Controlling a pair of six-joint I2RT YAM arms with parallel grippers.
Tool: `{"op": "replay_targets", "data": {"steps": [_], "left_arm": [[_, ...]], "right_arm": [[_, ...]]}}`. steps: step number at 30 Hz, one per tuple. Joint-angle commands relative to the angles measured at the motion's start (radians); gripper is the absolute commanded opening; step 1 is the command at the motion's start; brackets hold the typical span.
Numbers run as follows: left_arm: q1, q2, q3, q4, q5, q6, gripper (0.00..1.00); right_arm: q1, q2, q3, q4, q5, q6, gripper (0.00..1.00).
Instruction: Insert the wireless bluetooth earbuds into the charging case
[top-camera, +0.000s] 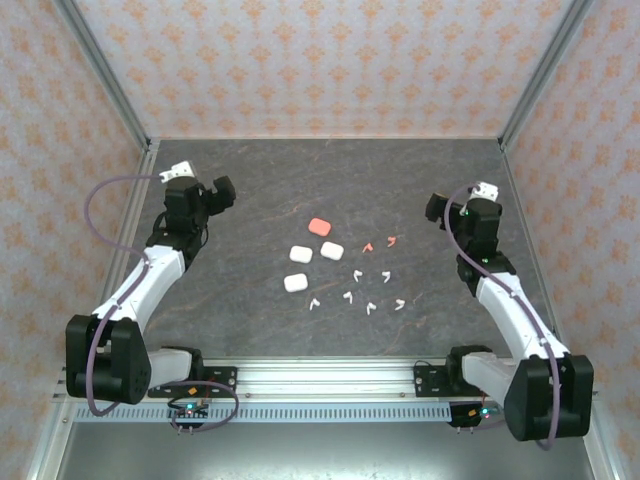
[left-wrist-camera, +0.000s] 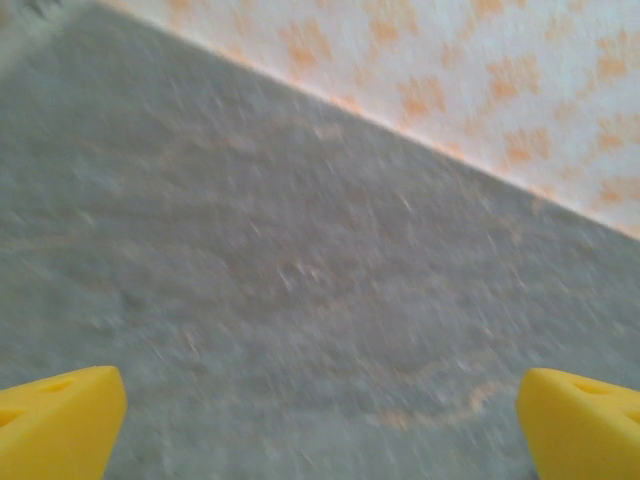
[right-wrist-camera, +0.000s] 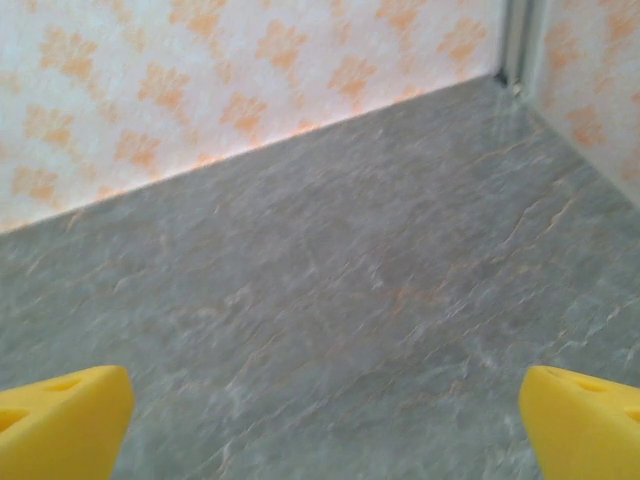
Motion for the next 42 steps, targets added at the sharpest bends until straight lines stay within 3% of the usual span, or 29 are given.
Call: {"op": "replay_targets", "data": {"steps": [1,8,18,25,38,42], "left_arm": [[-0.014,-0.014,0.018,-0.107,0.188,-0.096,1.0],[-0.061,-0.051,-0.065,-0.071,0.224,-0.154,1.0],[-0.074,-0.097,-0.111,-0.062,0.207,-0.151,1.0],[-0.08,-0.108,-0.122,-0.067,0.203,-0.151,1.0],[-0.085,-0.106,-0.118,-0.08,0.182,-0.152,1.0],[-0.085,-0.105,-0.117,-0.086,0.18,-0.153,1.0]], "right_arm": [[0.082,0.034,0.071,-0.244,-0.035,0.032,0.99],[0.313,0.276,0.23,-0.293,-0.022,0.012,1.0],[0.46,0.767,0.636,-0.39,-0.11,-0.195,0.97],[0.478,0.986,0.866,-0.483,-0.232,-0.302,0.95],[0.498,1.191,1.073,-0.563,-0.228,-0.344,0.89],[0.505,1.228,1.115,-0.598,-0.213,-0.354,0.8]]}}
